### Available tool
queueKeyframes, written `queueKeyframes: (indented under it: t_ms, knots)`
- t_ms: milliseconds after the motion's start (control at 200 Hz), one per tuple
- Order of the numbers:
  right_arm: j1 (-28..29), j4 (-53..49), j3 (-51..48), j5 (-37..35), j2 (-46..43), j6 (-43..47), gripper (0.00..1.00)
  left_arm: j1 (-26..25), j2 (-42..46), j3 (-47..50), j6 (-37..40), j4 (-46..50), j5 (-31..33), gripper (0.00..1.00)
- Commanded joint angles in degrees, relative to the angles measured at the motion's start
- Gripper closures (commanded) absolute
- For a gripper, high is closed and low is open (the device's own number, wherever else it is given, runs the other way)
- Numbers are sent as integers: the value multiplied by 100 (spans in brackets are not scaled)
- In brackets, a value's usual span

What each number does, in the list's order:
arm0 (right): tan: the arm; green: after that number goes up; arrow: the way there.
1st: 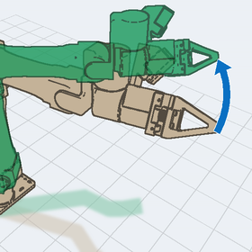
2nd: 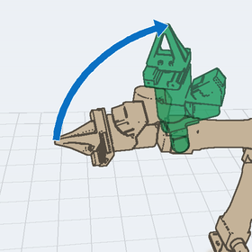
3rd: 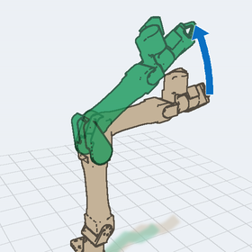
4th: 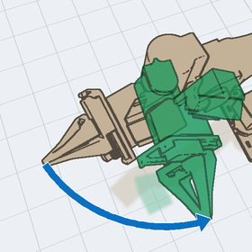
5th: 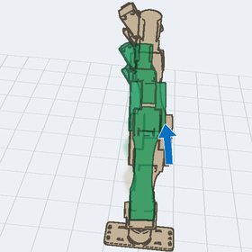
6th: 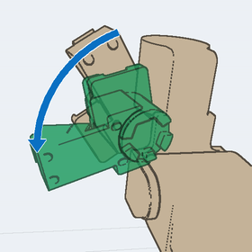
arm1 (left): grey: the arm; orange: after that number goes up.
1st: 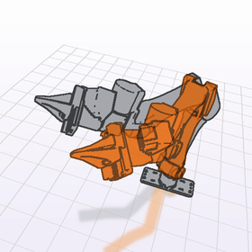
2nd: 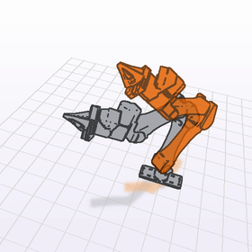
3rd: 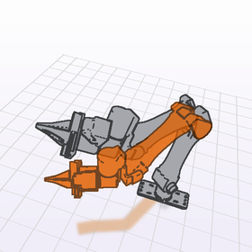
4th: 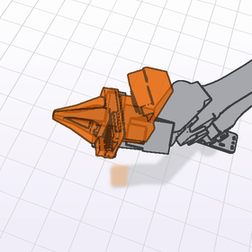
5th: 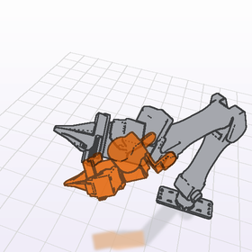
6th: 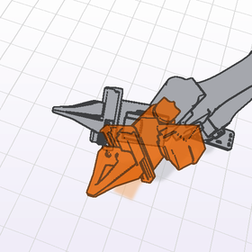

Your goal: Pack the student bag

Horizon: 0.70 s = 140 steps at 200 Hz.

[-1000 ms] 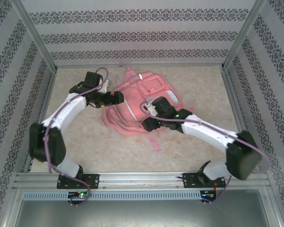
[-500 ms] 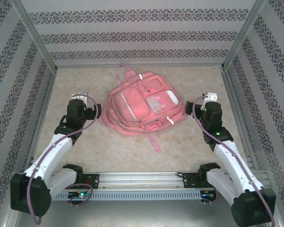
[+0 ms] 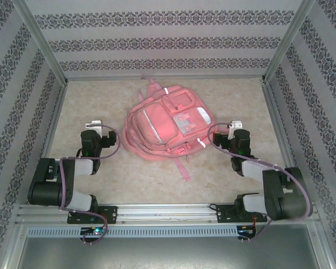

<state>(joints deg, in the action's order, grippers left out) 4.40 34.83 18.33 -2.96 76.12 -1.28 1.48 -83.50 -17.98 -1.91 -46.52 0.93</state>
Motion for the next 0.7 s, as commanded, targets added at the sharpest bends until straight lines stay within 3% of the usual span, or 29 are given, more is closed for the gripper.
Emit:
queueKeyframes:
  t_ms: [0, 65, 135, 210, 280, 695]
  knots:
    - [-188, 1283, 246, 152, 352, 191, 2, 177, -494, 103, -89, -1537, -630, 1]
    - [-305, 2220, -83, 303, 819, 95, 2, 199, -994, 208, -47, -2384, -768, 1]
    - [-324, 3218, -270, 352, 1318, 48, 2, 213, -642, 119, -96, -1551, -697, 1]
    - [-326, 2418, -67, 294, 1039, 70, 2, 213, -846, -74, -10, -1569, -864, 1]
    - [-326, 2066, 286, -110, 1177, -107, 2, 213, -729, -255, 41, -1017, -990, 1]
    - [-326, 1968, 312, -51, 1147, -84, 2, 200, -781, -321, 86, -986, -1065, 1]
